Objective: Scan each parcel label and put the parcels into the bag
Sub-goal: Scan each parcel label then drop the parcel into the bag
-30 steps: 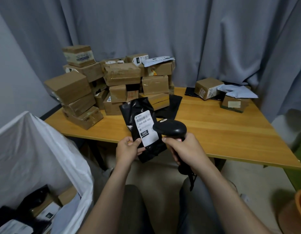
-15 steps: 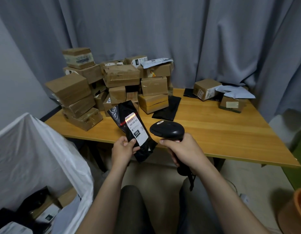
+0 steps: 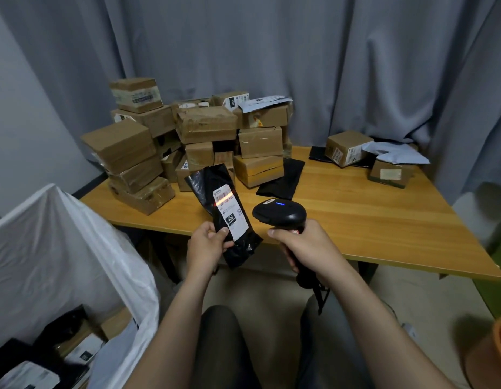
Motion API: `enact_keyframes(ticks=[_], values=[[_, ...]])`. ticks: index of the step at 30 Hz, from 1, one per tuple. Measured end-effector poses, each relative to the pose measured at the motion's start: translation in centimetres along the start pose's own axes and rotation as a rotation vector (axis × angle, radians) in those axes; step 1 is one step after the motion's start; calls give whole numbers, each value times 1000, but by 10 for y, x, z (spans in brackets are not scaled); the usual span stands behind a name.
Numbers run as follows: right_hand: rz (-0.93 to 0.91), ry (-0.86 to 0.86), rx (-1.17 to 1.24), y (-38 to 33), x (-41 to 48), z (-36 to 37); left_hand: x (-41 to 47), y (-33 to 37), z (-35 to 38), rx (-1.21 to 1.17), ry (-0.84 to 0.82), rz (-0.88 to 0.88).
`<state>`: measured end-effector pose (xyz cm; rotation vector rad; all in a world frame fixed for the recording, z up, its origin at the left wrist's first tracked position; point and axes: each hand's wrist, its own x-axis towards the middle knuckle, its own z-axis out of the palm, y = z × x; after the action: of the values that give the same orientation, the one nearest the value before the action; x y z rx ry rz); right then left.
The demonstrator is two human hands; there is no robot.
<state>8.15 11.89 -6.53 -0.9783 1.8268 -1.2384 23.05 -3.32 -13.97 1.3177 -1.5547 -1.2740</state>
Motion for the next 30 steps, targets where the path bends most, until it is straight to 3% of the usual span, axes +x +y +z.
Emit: enact_keyframes(ticks=[8,18,25,30], values=[[-62,4,-9,-16,40,35,-4,22,-66,274,158,25],[-49,-151,-2,-23,64,120,-10,3,-216,540,350,-28],[-2,-203,18,-29,69,155,-11,-16,-289,659,423,-284],[33,-228,32,-28,78,167,14,-56,-306,724,374,-518]])
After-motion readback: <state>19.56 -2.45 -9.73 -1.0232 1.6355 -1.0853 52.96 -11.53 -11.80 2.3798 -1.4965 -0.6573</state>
